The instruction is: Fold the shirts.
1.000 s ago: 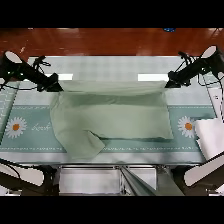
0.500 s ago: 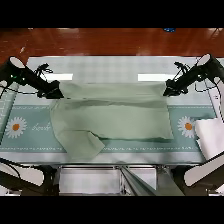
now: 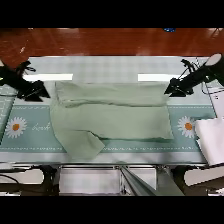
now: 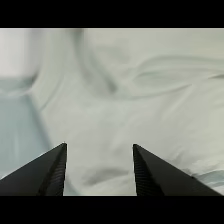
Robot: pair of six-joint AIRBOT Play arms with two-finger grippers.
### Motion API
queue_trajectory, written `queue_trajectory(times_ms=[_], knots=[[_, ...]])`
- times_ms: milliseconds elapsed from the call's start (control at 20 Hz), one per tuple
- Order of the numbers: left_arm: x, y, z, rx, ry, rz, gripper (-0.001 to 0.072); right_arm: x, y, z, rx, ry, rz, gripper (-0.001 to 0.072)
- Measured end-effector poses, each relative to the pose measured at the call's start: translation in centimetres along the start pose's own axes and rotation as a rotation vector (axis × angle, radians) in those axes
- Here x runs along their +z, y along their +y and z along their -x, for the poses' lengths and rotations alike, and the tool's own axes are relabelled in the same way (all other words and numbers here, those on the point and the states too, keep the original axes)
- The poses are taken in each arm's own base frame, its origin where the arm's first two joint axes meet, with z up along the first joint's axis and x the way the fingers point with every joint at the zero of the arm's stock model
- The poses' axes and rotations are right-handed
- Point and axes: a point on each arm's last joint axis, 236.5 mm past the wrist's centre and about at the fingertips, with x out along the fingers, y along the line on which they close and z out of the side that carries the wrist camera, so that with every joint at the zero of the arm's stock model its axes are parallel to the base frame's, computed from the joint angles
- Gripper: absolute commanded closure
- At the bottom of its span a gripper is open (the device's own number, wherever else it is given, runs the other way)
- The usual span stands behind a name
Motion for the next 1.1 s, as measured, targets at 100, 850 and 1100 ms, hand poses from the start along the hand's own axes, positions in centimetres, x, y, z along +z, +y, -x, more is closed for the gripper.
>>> queue_trajectory(times_ms=[100, 850, 1100], knots=[[-2.9, 2.5, 0.3, -0.006, -0.015, 0.087, 0.0201, -1.2, -1.5, 0.8, -0.025, -0.092, -0.060, 0.0302], [-16.8, 0.4, -10.3, -0.259, 0.096, 0.370, 0.0200, -6.5, 2.5, 4.8, 0.256, -0.492, -0.178, 0.0302], [-18.3, -2.4, -12.6, -0.273, 0.140, 0.317, 0.0412, -5.5, -0.2, 8.7, 0.302, -0.585, -0.260, 0.0302]])
